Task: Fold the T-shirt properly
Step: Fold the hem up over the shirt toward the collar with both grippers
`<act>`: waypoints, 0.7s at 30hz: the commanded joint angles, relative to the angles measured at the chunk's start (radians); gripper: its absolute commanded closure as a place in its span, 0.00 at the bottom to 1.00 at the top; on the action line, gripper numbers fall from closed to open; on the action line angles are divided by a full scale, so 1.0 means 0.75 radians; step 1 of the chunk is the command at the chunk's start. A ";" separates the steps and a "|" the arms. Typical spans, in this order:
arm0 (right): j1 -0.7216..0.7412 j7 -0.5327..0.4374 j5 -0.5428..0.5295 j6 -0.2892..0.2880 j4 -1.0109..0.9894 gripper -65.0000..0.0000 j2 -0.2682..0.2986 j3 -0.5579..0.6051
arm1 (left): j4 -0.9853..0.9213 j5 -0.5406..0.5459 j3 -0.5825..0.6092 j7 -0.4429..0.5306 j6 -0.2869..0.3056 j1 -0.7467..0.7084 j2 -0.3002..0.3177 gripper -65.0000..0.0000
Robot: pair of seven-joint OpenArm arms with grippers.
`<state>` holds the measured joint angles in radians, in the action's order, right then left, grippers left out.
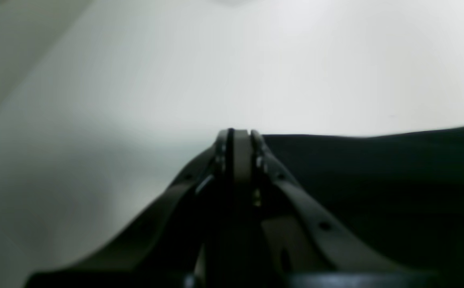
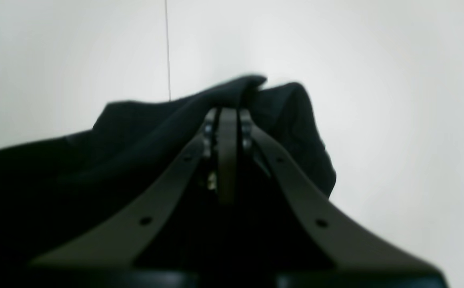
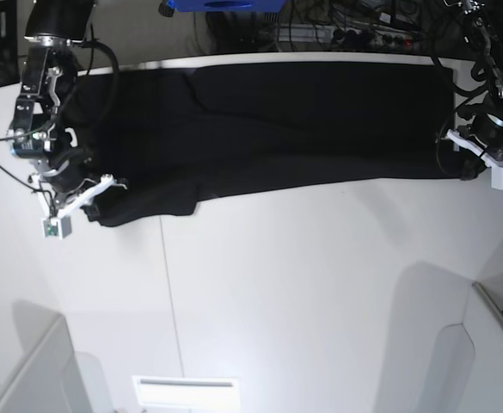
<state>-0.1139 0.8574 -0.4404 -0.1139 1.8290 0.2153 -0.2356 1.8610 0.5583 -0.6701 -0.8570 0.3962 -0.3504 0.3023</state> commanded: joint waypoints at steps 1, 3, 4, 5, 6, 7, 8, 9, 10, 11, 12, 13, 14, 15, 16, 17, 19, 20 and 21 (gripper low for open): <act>0.010 -0.039 -0.005 -0.003 0.042 1.00 0.021 -0.008 | 0.040 0.014 -0.010 0.027 0.005 0.002 0.017 1.00; -0.013 -0.039 -0.005 -0.003 0.066 1.00 0.021 -0.008 | 0.054 0.014 -0.016 0.027 0.005 -0.021 0.019 1.00; -0.021 -0.039 -0.005 -0.003 0.081 1.00 0.021 -0.008 | 0.054 0.014 -0.012 0.027 0.005 -0.029 0.019 1.00; -0.033 -0.039 -0.005 -0.003 0.095 1.00 0.019 -0.008 | 0.061 0.014 -0.014 0.027 0.005 -0.035 0.021 1.00; -0.044 -0.039 -0.007 -0.003 0.107 1.00 0.017 -0.008 | 0.063 0.014 -0.014 0.027 0.005 -0.041 0.021 1.00; -0.054 -0.039 -0.007 -0.003 0.118 1.00 0.017 -0.008 | 0.063 0.014 -0.014 0.027 0.005 -0.043 0.021 1.00; -0.062 -0.039 -0.007 -0.003 0.126 1.00 0.015 -0.010 | 0.065 0.014 -0.016 0.027 0.005 -0.043 0.021 1.00; -0.070 -0.039 -0.007 -0.003 0.130 1.00 0.015 -0.020 | 0.065 0.014 -0.016 0.027 0.005 -0.043 0.021 1.00; -0.082 -0.039 -0.011 -0.003 0.136 1.00 0.011 -0.043 | 0.063 0.014 -0.016 0.027 0.005 -0.045 0.021 1.00; -0.091 -0.039 -0.011 -0.003 0.140 1.00 0.008 -0.061 | 0.063 0.014 -0.016 0.027 0.005 -0.045 0.021 1.00; -0.093 -0.035 -0.013 -0.003 0.148 1.00 0.008 -0.076 | 0.063 0.014 -0.016 0.027 0.005 -0.049 0.021 1.00; -0.097 -0.019 -0.013 -0.003 0.156 1.00 0.008 -0.090 | 0.063 0.014 -0.016 0.027 0.005 -0.058 0.021 1.00; -0.105 0.008 -0.013 -0.003 0.163 1.00 0.008 -0.106 | 0.063 0.014 -0.016 0.027 0.005 -0.060 0.021 1.00; -0.109 0.024 -0.013 -0.003 0.177 1.00 0.008 -0.121 | 0.063 0.014 -0.016 0.027 0.005 -0.060 0.021 1.00; -0.111 0.038 -0.013 -0.003 0.189 1.00 0.008 -0.129 | 0.063 0.014 -0.016 0.027 0.005 -0.060 0.021 1.00; -0.113 0.046 -0.013 -0.003 0.195 1.00 0.006 -0.129 | 0.063 0.014 -0.016 0.027 0.005 -0.060 0.021 1.00; -0.136 0.053 -0.013 -0.003 0.206 1.00 0.006 -0.129 | 0.063 0.014 -0.016 0.027 0.005 -0.060 0.021 1.00; -0.146 0.051 -0.013 -0.003 0.212 1.00 0.006 -0.129 | 0.063 0.014 -0.016 0.027 0.005 -0.060 0.021 1.00; -0.152 0.051 -0.013 -0.003 0.214 1.00 0.006 -0.129 | 0.063 0.014 -0.016 0.027 0.005 -0.060 0.021 1.00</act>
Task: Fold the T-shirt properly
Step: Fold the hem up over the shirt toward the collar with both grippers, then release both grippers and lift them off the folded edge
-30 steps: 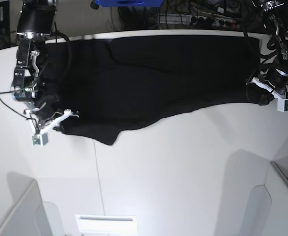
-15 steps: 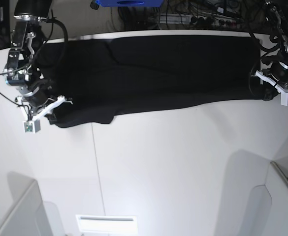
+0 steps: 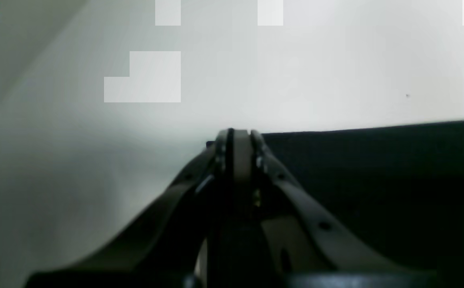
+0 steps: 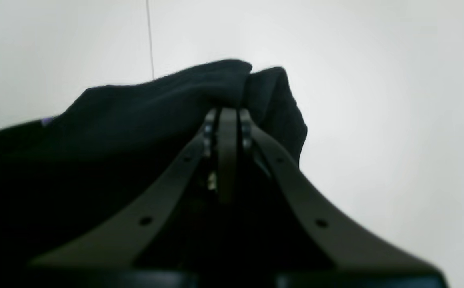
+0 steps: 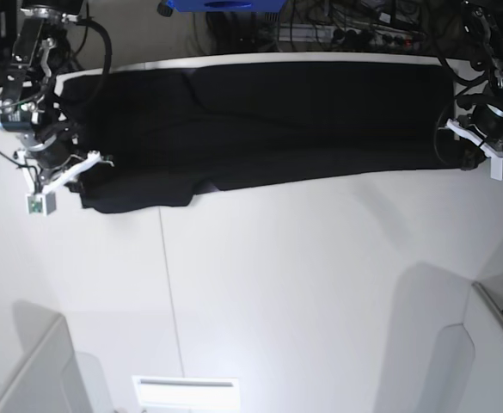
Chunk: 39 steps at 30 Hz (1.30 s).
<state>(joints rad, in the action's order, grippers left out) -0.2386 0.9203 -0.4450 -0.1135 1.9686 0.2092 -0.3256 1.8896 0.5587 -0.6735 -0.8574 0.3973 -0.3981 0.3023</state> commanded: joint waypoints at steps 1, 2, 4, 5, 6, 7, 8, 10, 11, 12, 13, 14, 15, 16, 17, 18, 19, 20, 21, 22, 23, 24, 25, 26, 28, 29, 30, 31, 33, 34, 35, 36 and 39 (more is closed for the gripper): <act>0.004 -0.033 -0.007 -0.003 0.028 1.00 0.015 -0.009 | 0.024 0.013 -0.011 0.027 0.003 0.002 0.021 1.00; -0.006 -0.033 -0.007 -0.003 0.028 1.00 0.015 -0.011 | 0.024 0.013 -0.011 0.027 0.003 0.002 0.021 1.00; -0.027 -0.035 -0.007 -0.003 0.030 1.00 0.015 -0.019 | 0.024 0.013 -0.011 0.027 0.003 0.002 0.021 1.00; -0.035 -0.033 -0.007 -0.003 0.030 1.00 0.010 -0.046 | 0.024 0.013 -0.011 0.027 0.003 0.000 0.021 1.00; -0.037 -0.031 -0.007 -0.005 0.030 1.00 -0.008 -0.066 | 0.024 0.013 -0.011 0.027 0.003 -0.008 0.021 1.00; -0.041 -0.031 -0.007 -0.009 0.030 1.00 -0.028 -0.091 | 0.024 0.013 -0.011 0.027 0.003 -0.016 0.021 1.00; -0.047 -0.029 -0.007 -0.009 0.036 1.00 -0.039 -0.115 | 0.024 0.013 -0.011 0.027 0.003 -0.016 0.021 1.00; -0.080 -0.017 -0.007 -0.011 0.048 1.00 -0.045 -0.127 | 0.024 0.013 -0.009 0.027 0.003 -0.033 0.021 1.00; -0.088 -0.003 -0.007 -0.011 0.048 1.00 -0.047 -0.127 | 0.024 0.013 -0.007 0.027 0.003 -0.037 0.021 1.00; -0.092 0.008 -0.007 -0.011 0.048 1.00 -0.049 -0.130 | 0.024 0.013 -0.007 0.027 0.003 -0.043 0.019 1.00; -0.102 0.008 -0.007 -0.011 0.048 1.00 -0.049 -0.134 | 0.024 0.013 -0.005 0.027 0.003 -0.043 0.019 1.00; -0.115 0.010 -0.007 -0.011 0.048 1.00 -0.049 -0.134 | 0.024 0.013 -0.005 0.027 0.003 -0.043 0.019 1.00; -0.127 0.010 -0.009 -0.011 0.050 1.00 -0.049 -0.134 | 0.024 0.013 -0.005 0.027 0.003 -0.043 0.019 1.00; -0.135 0.008 -0.023 -0.011 0.052 1.00 -0.051 -0.136 | 0.024 0.013 -0.009 0.027 0.003 -0.049 0.019 1.00; -0.139 0.012 -0.060 -0.011 0.056 1.00 -0.051 -0.138 | 0.024 0.013 -0.009 0.027 0.003 -0.057 0.021 1.00; -0.155 0.012 -0.103 -0.011 0.058 1.00 -0.049 -0.138 | 0.024 0.013 -0.009 0.027 0.003 -0.062 0.021 1.00; -0.174 0.012 -0.156 -0.011 0.060 1.00 -0.043 -0.154 | 0.024 0.013 -0.009 0.027 0.003 -0.064 0.021 1.00; -0.186 0.014 -0.216 -0.009 0.060 1.00 -0.043 -0.187 | 0.024 0.013 -0.009 0.027 0.003 -0.066 0.021 1.00; -0.194 0.014 -0.255 -0.007 0.060 1.00 -0.043 -0.205 | 0.024 0.013 -0.009 0.027 0.003 -0.072 0.021 1.00; -0.205 0.014 -0.283 -0.005 0.060 1.00 -0.043 -0.226 | 0.024 0.013 -0.011 0.027 0.003 -0.072 0.021 1.00; -0.221 0.014 -0.291 -0.005 0.060 1.00 -0.043 -0.232 | 0.024 0.013 -0.011 0.027 0.003 -0.074 0.021 1.00; -0.233 0.014 -0.294 -0.005 0.060 1.00 -0.043 -0.236 | 0.024 0.011 -0.011 0.027 0.003 -0.074 0.021 1.00; -0.239 0.014 -0.294 -0.005 0.060 1.00 -0.043 -0.238 | 0.024 0.011 -0.011 0.027 0.003 -0.080 0.021 1.00; -0.245 0.014 -0.291 -0.005 0.058 1.00 -0.043 -0.236 | 0.024 0.011 -0.011 0.027 0.003 -0.094 0.021 1.00; -0.266 0.012 -0.291 -0.005 0.056 1.00 -0.045 -0.232 | 0.035 0.011 -0.009 0.027 0.003 -0.107 0.021 1.00; -0.272 0.010 -0.291 -0.005 0.056 1.00 -0.047 -0.232 | 0.043 0.009 -0.009 0.027 0.003 -0.111 0.021 1.00; -0.278 0.012 -0.291 -0.005 0.056 1.00 -0.047 -0.234 | 0.051 0.009 -0.009 0.027 0.003 -0.113 0.021 1.00; -0.278 0.014 -0.291 -0.005 0.056 1.00 -0.049 -0.238 | 0.053 0.009 -0.011 0.027 0.003 -0.115 0.021 1.00; -0.295 0.014 -0.291 -0.005 0.056 1.00 -0.049 -0.242 | 0.053 0.009 -0.011 0.027 0.003 -0.131 0.023 1.00; -0.307 0.014 -0.291 -0.005 0.056 1.00 -0.049 -0.242 | 0.053 0.007 -0.011 0.027 0.003 -0.133 0.023 1.00; -0.313 0.014 -0.291 -0.005 0.056 1.00 -0.049 -0.242 | 0.053 0.005 -0.011 0.027 0.003 -0.139 0.023 1.00; -0.315 0.014 -0.289 -0.005 0.052 1.00 -0.049 -0.242 | 0.053 0.005 -0.005 0.027 0.003 -0.141 0.023 1.00; -0.315 0.008 -0.287 -0.005 0.044 1.00 -0.049 -0.242 | 0.051 0.003 0.001 0.027 0.003 -0.154 0.019 1.00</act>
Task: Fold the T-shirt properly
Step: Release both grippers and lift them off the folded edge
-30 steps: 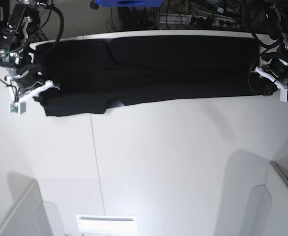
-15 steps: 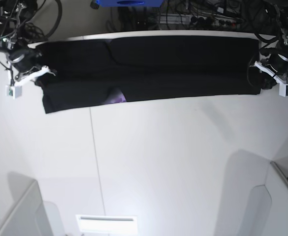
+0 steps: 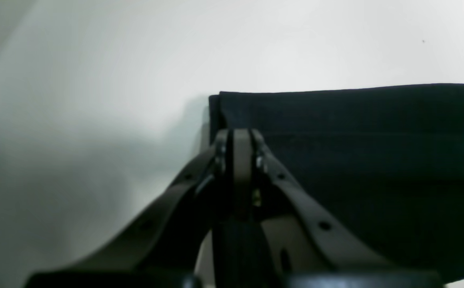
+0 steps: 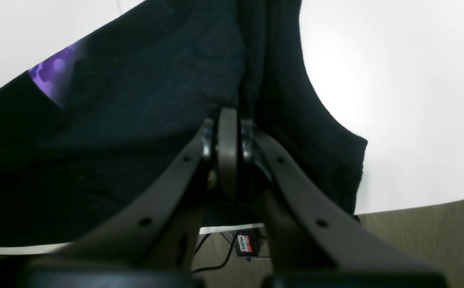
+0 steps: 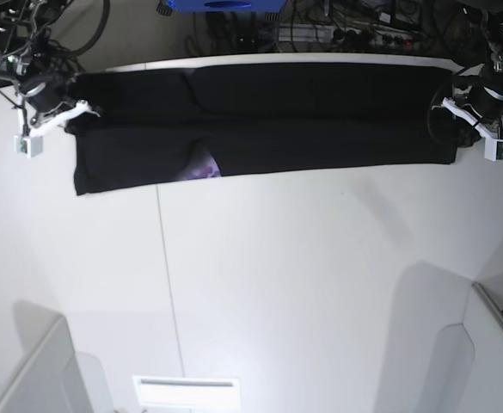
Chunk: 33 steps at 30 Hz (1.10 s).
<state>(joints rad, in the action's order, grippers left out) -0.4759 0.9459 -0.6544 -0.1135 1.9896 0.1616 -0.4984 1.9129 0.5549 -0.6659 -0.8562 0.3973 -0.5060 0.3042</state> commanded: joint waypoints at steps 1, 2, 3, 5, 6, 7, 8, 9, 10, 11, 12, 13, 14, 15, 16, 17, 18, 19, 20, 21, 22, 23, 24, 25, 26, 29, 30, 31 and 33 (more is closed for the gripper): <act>0.001 -0.027 -0.008 -0.003 0.008 1.00 0.015 -0.012 | 0.020 0.008 -0.009 0.026 0.003 -0.014 0.017 1.00; 0.005 -0.027 -0.008 -0.003 0.000 1.00 0.015 -0.012 | 0.020 0.008 -0.009 0.026 0.003 -0.014 0.017 1.00; 0.007 -0.027 -0.006 -0.003 -0.004 1.00 0.015 -0.012 | 0.018 0.008 -0.009 0.026 0.003 -0.014 0.017 1.00; 0.010 -0.022 -0.006 -0.003 -0.019 1.00 0.015 -0.012 | 0.014 0.008 -0.009 0.026 0.003 -0.014 0.017 1.00; 0.010 -0.024 -0.006 -0.003 -0.023 1.00 0.015 -0.012 | 0.014 0.008 -0.009 0.026 0.003 -0.014 0.017 1.00; 0.010 -0.024 -0.006 -0.003 -0.035 1.00 0.015 -0.012 | 0.014 0.008 -0.009 0.026 0.003 -0.014 0.017 1.00; 0.010 -0.027 -0.006 -0.003 -0.043 1.00 0.015 -0.012 | 0.014 0.008 -0.009 0.026 0.001 -0.014 0.017 1.00; 0.010 -0.027 -0.006 -0.003 -0.054 1.00 0.015 -0.012 | 0.016 0.008 -0.009 0.026 0.001 -0.014 0.017 1.00; 0.012 -0.027 -0.006 -0.001 -0.060 1.00 0.015 -0.012 | 0.016 0.008 -0.009 0.026 0.001 -0.014 0.017 1.00; 0.012 -0.027 -0.006 -0.001 -0.064 1.00 0.015 -0.012 | 0.016 0.008 -0.009 0.026 0.001 -0.014 0.015 1.00; 0.012 -0.027 -0.006 -0.001 -0.066 1.00 0.015 -0.012 | 0.016 0.008 -0.009 0.026 0.001 -0.016 0.015 1.00; 0.010 -0.024 -0.006 -0.001 -0.068 1.00 0.015 -0.012 | 0.014 0.008 -0.009 0.026 0.001 -0.016 0.015 1.00; 0.007 -0.027 -0.006 -0.001 -0.068 1.00 0.015 -0.012 | 0.014 0.008 -0.009 0.026 0.001 -0.016 0.015 1.00; 0.005 -0.027 -0.006 -0.001 -0.068 0.95 0.015 -0.012 | 0.014 0.008 -0.009 0.026 0.001 -0.020 0.015 1.00; 0.005 -0.027 -0.006 -0.001 -0.068 0.89 0.015 -0.014 | 0.012 0.008 -0.009 0.026 -0.003 -0.034 0.015 1.00; 0.005 -0.027 -0.006 -0.001 -0.068 0.83 0.015 -0.014 | 0.012 0.008 -0.009 0.026 -0.003 -0.042 0.015 1.00; 0.005 -0.027 -0.006 -0.001 -0.068 0.77 0.015 -0.014 | 0.012 0.008 -0.009 0.026 -0.003 -0.048 0.015 1.00; 0.003 -0.027 -0.006 -0.001 -0.068 0.73 0.015 -0.014 | 0.012 0.008 -0.013 0.026 -0.003 -0.051 0.015 0.96; 0.003 -0.029 -0.006 -0.001 -0.068 0.70 0.015 -0.014 | 0.012 0.008 -0.017 0.026 -0.003 -0.051 0.013 0.91; 0.003 -0.029 -0.006 -0.001 -0.068 0.68 0.015 -0.014 | 0.012 0.008 -0.019 0.026 -0.003 -0.053 0.013 0.87; 0.001 -0.029 -0.006 -0.001 -0.064 0.68 0.015 -0.014 | 0.012 0.008 -0.022 0.026 -0.005 -0.063 0.013 0.81; 0.001 -0.029 -0.006 -0.001 -0.060 0.68 0.015 -0.014 | 0.016 0.008 -0.022 0.028 -0.005 -0.073 0.013 0.74; 0.001 -0.029 -0.006 -0.001 -0.056 0.68 0.015 -0.014 | 0.020 0.008 -0.022 0.028 -0.005 -0.077 0.013 0.68; -0.001 -0.031 -0.006 -0.001 -0.047 0.68 0.015 -0.014 | 0.022 0.008 -0.024 0.030 -0.005 -0.077 0.013 0.63; -0.001 -0.031 -0.006 -0.001 -0.035 0.68 0.015 -0.014 | 0.022 0.008 -0.024 0.030 -0.005 -0.077 0.013 0.57; 0.001 -0.069 -0.008 -0.003 0.012 0.68 0.015 -0.010 | 0.053 0.014 -0.075 0.028 -0.005 -0.077 0.007 0.42; 0.001 -0.096 -0.008 -0.005 0.020 0.68 0.015 -0.003 | 0.069 0.018 -0.107 0.028 -0.005 -0.077 -0.012 0.38; 0.005 -0.117 -0.008 -0.009 0.020 0.68 0.021 0.003 | 0.079 0.018 -0.140 0.028 -0.001 -0.077 -0.038 0.37; 0.036 -0.151 -0.006 -0.009 0.008 0.68 0.033 0.040 | 0.075 0.018 -0.206 0.028 0.001 -0.061 -0.081 0.40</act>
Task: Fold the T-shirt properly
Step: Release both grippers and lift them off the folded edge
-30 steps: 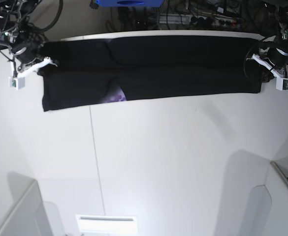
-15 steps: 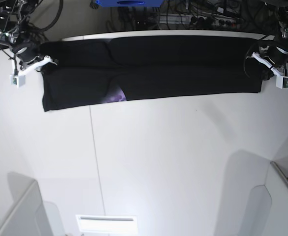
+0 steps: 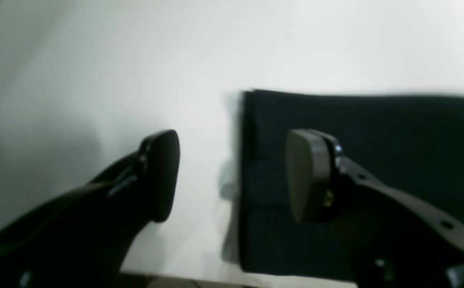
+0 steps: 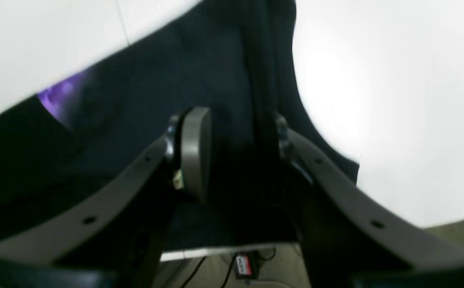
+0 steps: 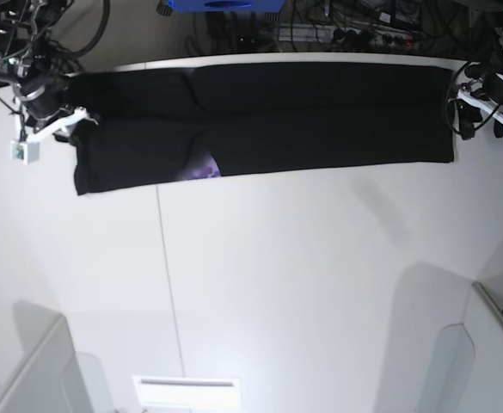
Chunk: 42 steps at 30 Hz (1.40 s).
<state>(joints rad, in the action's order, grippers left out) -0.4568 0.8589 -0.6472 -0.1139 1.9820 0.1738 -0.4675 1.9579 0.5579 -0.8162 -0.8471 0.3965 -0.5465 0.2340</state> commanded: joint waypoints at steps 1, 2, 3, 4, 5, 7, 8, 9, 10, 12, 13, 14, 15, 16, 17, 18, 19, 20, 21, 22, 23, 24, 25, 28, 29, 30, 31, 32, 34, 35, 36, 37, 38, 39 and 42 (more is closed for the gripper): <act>0.037 -0.050 -0.016 -0.009 0.008 0.68 0.039 0.023 | 0.007 0.016 -0.005 0.015 0.002 0.016 0.002 0.44; 0.070 -0.056 -0.016 -0.009 -0.021 0.68 0.058 0.058 | -0.003 0.004 0.021 0.015 0.002 0.040 -0.008 0.51; 0.103 -0.068 -0.016 -0.009 -0.058 0.69 0.074 0.094 | -0.024 0.000 0.048 0.015 0.002 0.063 -0.014 0.62; 0.146 -0.089 -0.016 -0.009 -0.101 0.74 0.086 0.123 | -0.050 -0.013 0.081 0.015 0.002 0.083 -0.018 0.76; 0.191 -0.111 -0.016 -0.011 -0.148 0.83 0.091 0.146 | -0.079 -0.035 0.111 0.018 -0.002 0.102 -0.018 0.94; 0.266 -0.150 -0.018 -0.011 -0.240 1.00 0.088 0.166 | -0.138 -0.090 0.162 0.020 -0.004 0.147 -0.039 1.00; 0.303 -0.156 -0.018 -0.011 -0.281 1.00 0.088 0.164 | -0.161 -0.121 0.171 0.022 -0.004 0.161 -0.051 1.00; 0.334 -0.156 -0.018 -0.011 -0.326 1.00 0.088 0.164 | -0.183 -0.162 0.177 0.022 -0.004 0.177 -0.070 1.00; 0.365 -0.156 -0.018 -0.011 -0.371 1.00 0.093 0.168 | -0.204 -0.199 0.179 0.024 -0.004 0.192 -0.088 1.00; 0.420 -0.156 -0.018 -0.009 -0.455 1.00 0.097 0.170 | -0.236 -0.264 0.179 0.024 0.000 0.220 -0.119 1.00; 0.442 -0.160 -0.016 -0.007 -0.496 1.00 0.097 0.166 | -0.243 -0.295 0.181 0.024 0.000 0.226 -0.131 1.00; 0.463 -0.164 -0.014 -0.005 -0.543 1.00 0.099 0.164 | -0.249 -0.317 0.181 0.024 0.000 0.233 -0.135 1.00; 0.475 -0.164 -0.006 -0.003 -0.584 1.00 0.109 0.164 | -0.253 -0.334 0.183 0.024 0.000 0.235 -0.139 1.00; 0.487 -0.166 0.019 -0.003 -0.626 1.00 0.121 0.164 | -0.261 -0.338 0.183 0.024 0.000 0.235 -0.141 1.00; 0.504 -0.166 0.046 -0.003 -0.661 1.00 0.123 0.164 | -0.263 -0.342 0.183 0.024 0.000 0.237 -0.139 1.00; 0.516 -0.168 0.080 -0.005 -0.698 1.00 0.121 0.164 | -0.267 -0.344 0.183 0.024 0.000 0.237 -0.137 1.00; 0.526 -0.181 0.113 -0.007 -0.733 1.00 0.121 0.164 | -0.269 -0.344 0.183 0.024 0.000 0.237 -0.133 1.00; 0.528 -0.211 0.138 -0.007 -0.759 1.00 0.121 0.162 | -0.269 -0.344 0.181 0.024 0.000 0.237 -0.131 1.00; 0.528 -0.250 0.156 -0.007 -0.778 1.00 0.121 0.162 | -0.269 -0.346 0.181 0.024 0.000 0.237 -0.131 1.00; 0.524 -0.277 0.160 -0.007 -0.786 1.00 0.121 0.162 | -0.269 -0.346 0.179 0.024 0.000 0.237 -0.131 1.00; 0.518 -0.293 0.160 -0.007 -0.782 1.00 0.123 0.162 | -0.269 -0.346 0.177 0.024 0.000 0.237 -0.131 1.00; 0.514 -0.291 0.154 -0.009 -0.764 1.00 0.123 0.162 | -0.267 -0.340 0.177 0.024 0.000 0.239 -0.131 1.00; 0.491 -0.289 0.148 -0.009 -0.727 1.00 0.123 0.162 | -0.259 -0.338 0.175 0.024 0.000 0.235 -0.131 1.00; 0.397 -0.289 0.129 -0.009 -0.493 1.00 0.121 0.174 | -0.177 -0.338 0.171 0.022 0.002 0.218 -0.139 1.00; 0.363 -0.287 0.132 -0.009 -0.408 1.00 0.121 0.176 | -0.146 -0.338 0.175 0.022 0.002 0.200 -0.141 1.00; 0.328 -0.269 0.132 -0.005 -0.330 1.00 0.121 0.176 | -0.118 -0.336 0.181 0.022 0.002 0.188 -0.141 1.00; 0.295 -0.213 0.132 -0.003 -0.240 1.00 0.119 0.176 | -0.087 -0.336 0.183 0.022 0.002 0.173 -0.147 1.00; 0.273 -0.148 0.134 -0.003 -0.174 1.00 0.119 0.176 | -0.077 -0.336 0.183 0.022 0.002 0.165 -0.160 1.00; 0.232 -0.027 0.142 -0.003 -0.088 1.00 0.084 0.170 | -0.079 -0.338 0.183 0.022 0.002 0.163 -0.174 1.00; 0.217 0.010 0.146 -0.003 -0.078 1.00 0.060 0.164 | -0.087 -0.348 0.183 0.022 0.002 0.163 -0.174 1.00; 0.197 0.022 0.162 -0.003 -0.078 1.00 0.046 0.164 | -0.108 -0.348 0.185 0.022 0.002 0.155 -0.178 1.00; 0.170 0.022 0.189 -0.003 -0.080 1.00 0.031 0.174 | -0.130 -0.340 0.191 0.022 0.002 0.153 -0.178 1.00; 0.146 0.022 0.217 -0.003 -0.093 1.00 0.017 0.176 | -0.159 -0.350 0.218 0.024 0.002 0.153 -0.176 1.00; 0.127 0.020 0.238 -0.005 -0.107 1.00 -0.008 0.178 | -0.183 -0.350 0.238 0.026 0.002 0.153 -0.170 1.00; 0.111 -0.023 0.322 -0.011 -0.207 1.00 -0.075 0.178 | -0.281 -0.340 0.269 0.026 0.002 0.159 -0.168 1.00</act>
<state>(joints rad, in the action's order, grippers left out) -0.3798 0.8585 -0.4004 -0.1211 1.8061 0.1059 -0.3313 1.7378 0.3046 -0.6125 -0.8127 0.3969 -0.4294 0.0975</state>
